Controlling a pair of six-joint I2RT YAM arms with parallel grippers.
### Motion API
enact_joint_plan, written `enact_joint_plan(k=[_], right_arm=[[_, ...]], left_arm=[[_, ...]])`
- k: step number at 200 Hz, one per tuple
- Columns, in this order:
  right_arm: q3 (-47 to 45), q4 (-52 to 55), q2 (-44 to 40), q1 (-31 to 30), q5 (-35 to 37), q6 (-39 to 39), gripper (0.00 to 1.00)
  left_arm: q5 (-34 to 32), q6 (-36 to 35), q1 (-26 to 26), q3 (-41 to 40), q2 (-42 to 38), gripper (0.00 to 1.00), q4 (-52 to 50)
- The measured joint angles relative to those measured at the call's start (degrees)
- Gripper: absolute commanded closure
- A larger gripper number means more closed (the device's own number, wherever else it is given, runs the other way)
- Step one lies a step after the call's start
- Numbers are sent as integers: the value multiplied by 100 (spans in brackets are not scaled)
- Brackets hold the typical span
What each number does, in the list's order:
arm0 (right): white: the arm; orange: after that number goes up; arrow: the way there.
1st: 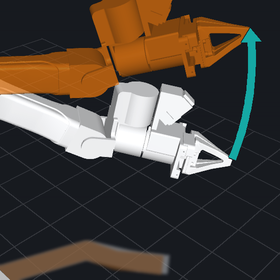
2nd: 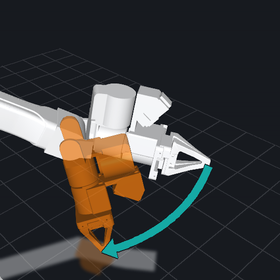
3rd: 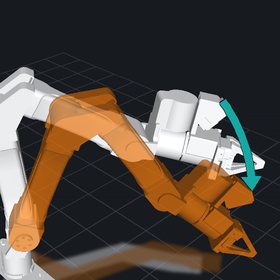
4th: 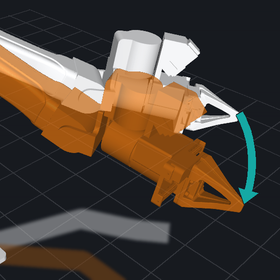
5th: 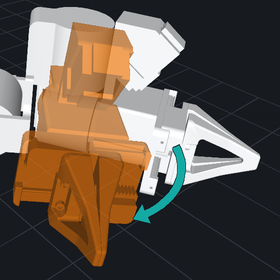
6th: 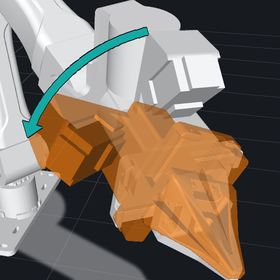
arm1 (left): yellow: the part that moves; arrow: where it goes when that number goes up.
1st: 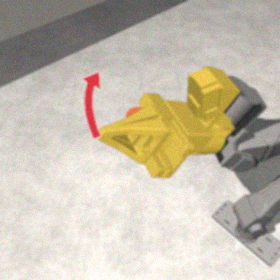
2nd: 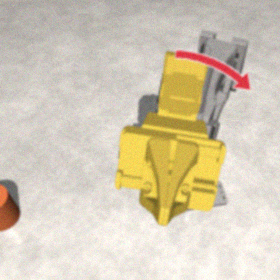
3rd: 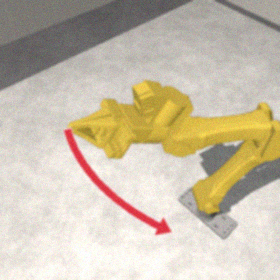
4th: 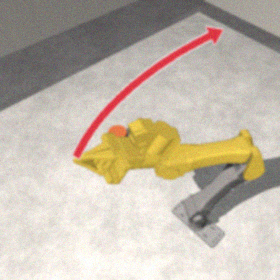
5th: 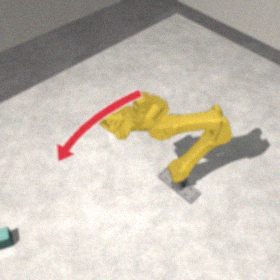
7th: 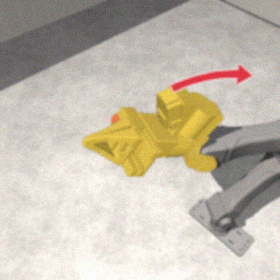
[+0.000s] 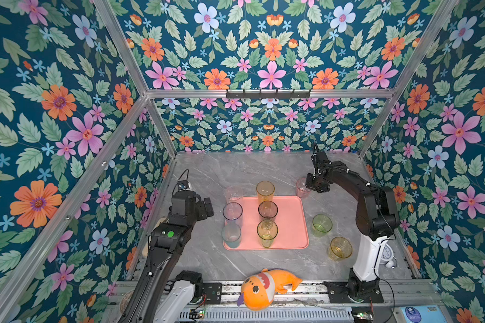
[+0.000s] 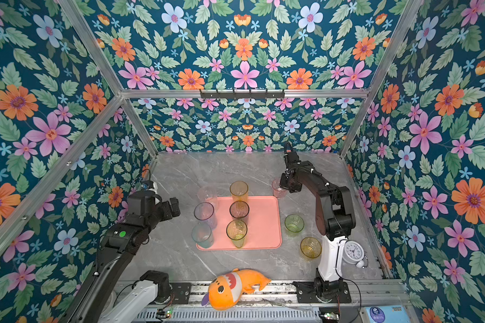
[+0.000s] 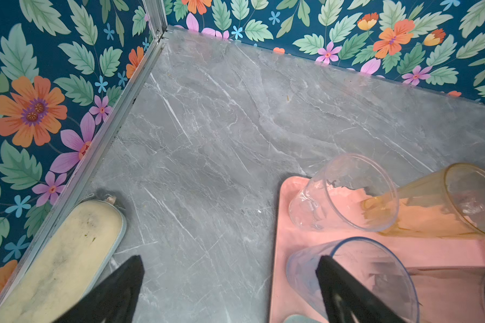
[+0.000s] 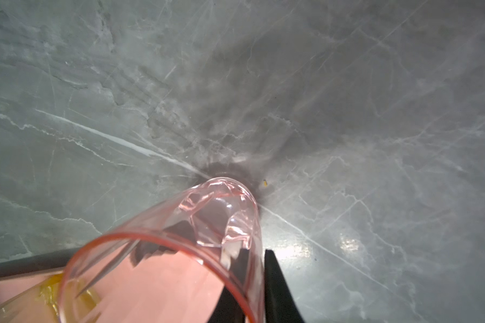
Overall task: Place the glasses into the tray
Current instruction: Pick up the glass from the top-center of the table.
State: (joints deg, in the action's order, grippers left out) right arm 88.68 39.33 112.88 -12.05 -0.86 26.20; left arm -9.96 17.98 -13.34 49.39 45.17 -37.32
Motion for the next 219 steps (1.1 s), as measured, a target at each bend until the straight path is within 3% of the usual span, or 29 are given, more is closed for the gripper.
enact_joint_plan(k=[52, 121, 219], right_arm=[[125, 168, -144, 0, -24, -85, 93], [271, 640, -979, -24, -31, -280, 94], [573, 1574, -1871, -774, 203, -431, 94]], left_arm=[[0, 4, 0, -20, -2, 1, -2], [13, 15, 0, -31, 17, 1, 2], [37, 15, 0, -44, 35, 1, 2]])
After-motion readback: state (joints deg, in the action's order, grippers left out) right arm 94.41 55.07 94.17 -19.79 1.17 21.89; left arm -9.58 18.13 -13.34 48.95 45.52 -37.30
